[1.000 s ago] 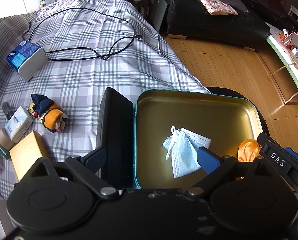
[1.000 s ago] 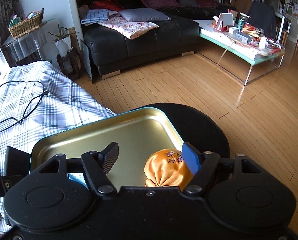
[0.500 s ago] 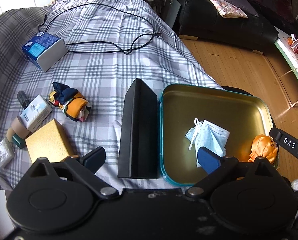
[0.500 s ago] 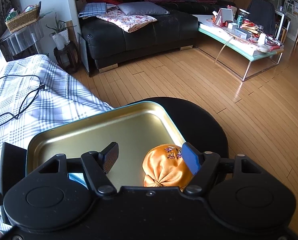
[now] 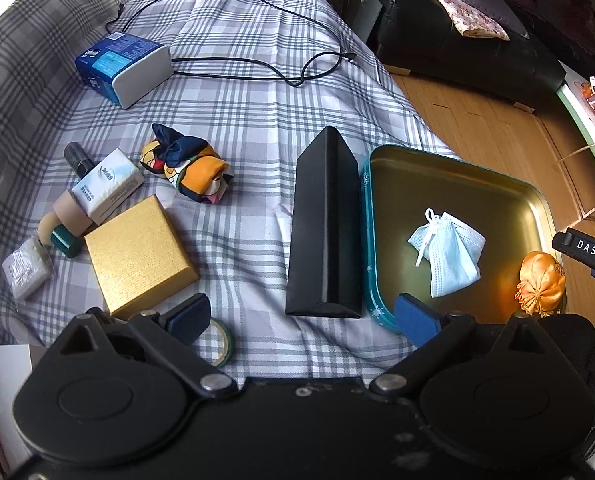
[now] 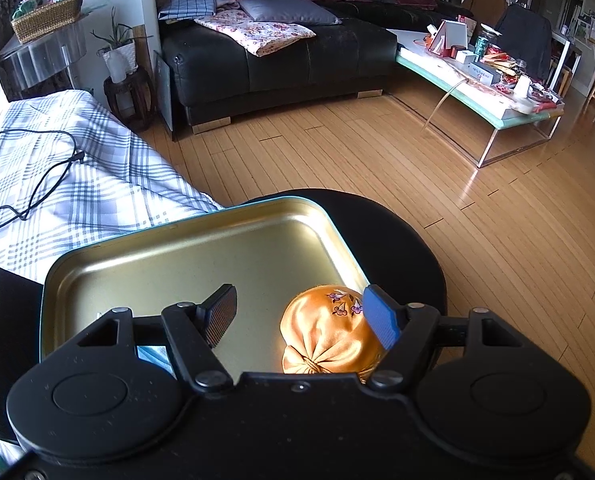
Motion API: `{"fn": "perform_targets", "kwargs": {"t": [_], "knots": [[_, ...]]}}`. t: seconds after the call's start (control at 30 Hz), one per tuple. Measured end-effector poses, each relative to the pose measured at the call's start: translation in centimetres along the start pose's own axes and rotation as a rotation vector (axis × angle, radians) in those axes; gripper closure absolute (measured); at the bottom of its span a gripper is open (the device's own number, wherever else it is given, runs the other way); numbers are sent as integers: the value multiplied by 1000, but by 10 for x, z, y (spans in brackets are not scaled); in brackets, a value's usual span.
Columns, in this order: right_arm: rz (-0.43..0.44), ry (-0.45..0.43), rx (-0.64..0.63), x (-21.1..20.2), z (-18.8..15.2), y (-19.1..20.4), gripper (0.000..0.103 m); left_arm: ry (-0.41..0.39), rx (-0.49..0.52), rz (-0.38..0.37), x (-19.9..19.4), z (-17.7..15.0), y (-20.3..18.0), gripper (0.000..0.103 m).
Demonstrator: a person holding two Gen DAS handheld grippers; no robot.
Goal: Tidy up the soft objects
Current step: 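Withdraw both tools from the tin back over the bed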
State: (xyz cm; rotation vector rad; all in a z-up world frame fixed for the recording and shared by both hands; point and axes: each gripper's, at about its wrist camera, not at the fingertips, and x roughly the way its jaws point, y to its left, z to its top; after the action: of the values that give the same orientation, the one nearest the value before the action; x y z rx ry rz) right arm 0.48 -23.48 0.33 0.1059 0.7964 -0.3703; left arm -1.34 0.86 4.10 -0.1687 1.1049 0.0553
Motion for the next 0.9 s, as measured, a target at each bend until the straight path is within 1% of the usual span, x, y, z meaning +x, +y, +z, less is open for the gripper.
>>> {"fn": "perform_targets", "kwargs": {"t": [0.17,0.57,0.73,0.9], "knots": [[-13,6,-22,0,0,4,36,6,-26,-9,-1,-6,14,4],[-39,1,-73,-2,-2,13,36,-2,-73,16,-9,-16,48,4],[-31,-12,-114,-10,-11,21,36,-36,-103,74,-18,-19,70,4],[-26,-69,-223,-26,-26,40,36,-80,-164,117,-32,-20,100,4]]}}
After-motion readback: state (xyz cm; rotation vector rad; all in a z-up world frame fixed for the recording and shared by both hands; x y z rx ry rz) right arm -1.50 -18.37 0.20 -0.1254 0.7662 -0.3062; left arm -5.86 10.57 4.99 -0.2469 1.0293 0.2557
